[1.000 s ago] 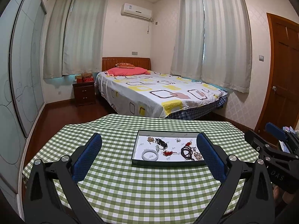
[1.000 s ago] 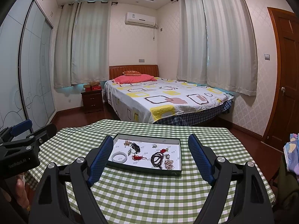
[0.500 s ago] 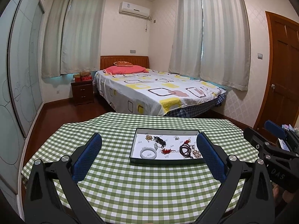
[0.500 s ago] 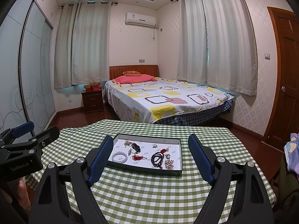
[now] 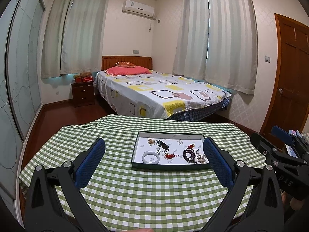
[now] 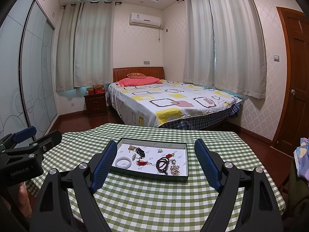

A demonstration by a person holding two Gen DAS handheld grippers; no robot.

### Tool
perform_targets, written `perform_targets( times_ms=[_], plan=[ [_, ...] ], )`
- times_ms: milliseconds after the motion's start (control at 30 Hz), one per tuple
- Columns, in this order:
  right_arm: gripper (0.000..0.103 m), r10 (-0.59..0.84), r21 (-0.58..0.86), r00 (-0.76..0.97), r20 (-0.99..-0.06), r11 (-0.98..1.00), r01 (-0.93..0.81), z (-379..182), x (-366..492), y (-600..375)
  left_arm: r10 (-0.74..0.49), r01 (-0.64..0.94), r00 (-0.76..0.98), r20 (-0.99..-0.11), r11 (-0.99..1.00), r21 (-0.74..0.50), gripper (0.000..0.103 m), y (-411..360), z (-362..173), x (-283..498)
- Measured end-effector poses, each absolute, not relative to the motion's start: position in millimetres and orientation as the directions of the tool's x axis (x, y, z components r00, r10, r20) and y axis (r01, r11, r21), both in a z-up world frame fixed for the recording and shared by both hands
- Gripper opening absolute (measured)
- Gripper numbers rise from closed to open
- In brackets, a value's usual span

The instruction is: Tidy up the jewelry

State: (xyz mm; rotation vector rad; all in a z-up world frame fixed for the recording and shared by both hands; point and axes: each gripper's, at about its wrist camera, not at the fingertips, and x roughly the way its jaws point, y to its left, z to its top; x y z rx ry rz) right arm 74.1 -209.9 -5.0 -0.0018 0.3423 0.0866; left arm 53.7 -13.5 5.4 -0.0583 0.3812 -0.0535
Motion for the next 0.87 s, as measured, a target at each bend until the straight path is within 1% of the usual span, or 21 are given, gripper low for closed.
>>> perform_targets(
  times_ms=[300,500,667,867],
  plan=[
    [0.079,0.087,0.013,0.934,-0.348,0.996,-0.088,-11,80,-206,-0.051,0.036,0.929,-0.366,0.998,-0.048,0.099,-15,4,56],
    [0.079,0.088,0.015,0.932,-0.351,0.996,-0.089,-13,82,-205,-0.062,0.040,0.929,-0.365,0.997,-0.067,0.099,-12,3,59],
    [0.079,0.087,0.015,0.931,-0.353,0.996,-0.088,-15,82,-206,-0.018,0.004,0.933,-0.360,0.999,-0.040,0.099,-14,-1,64],
    [0.080,0.079,0.020,0.927,-0.367,0.997,-0.077,-24,91,-211,-0.008,-0.004,0.915,-0.404,1.000,-0.030,0.099,-9,-16,83]
  ],
)
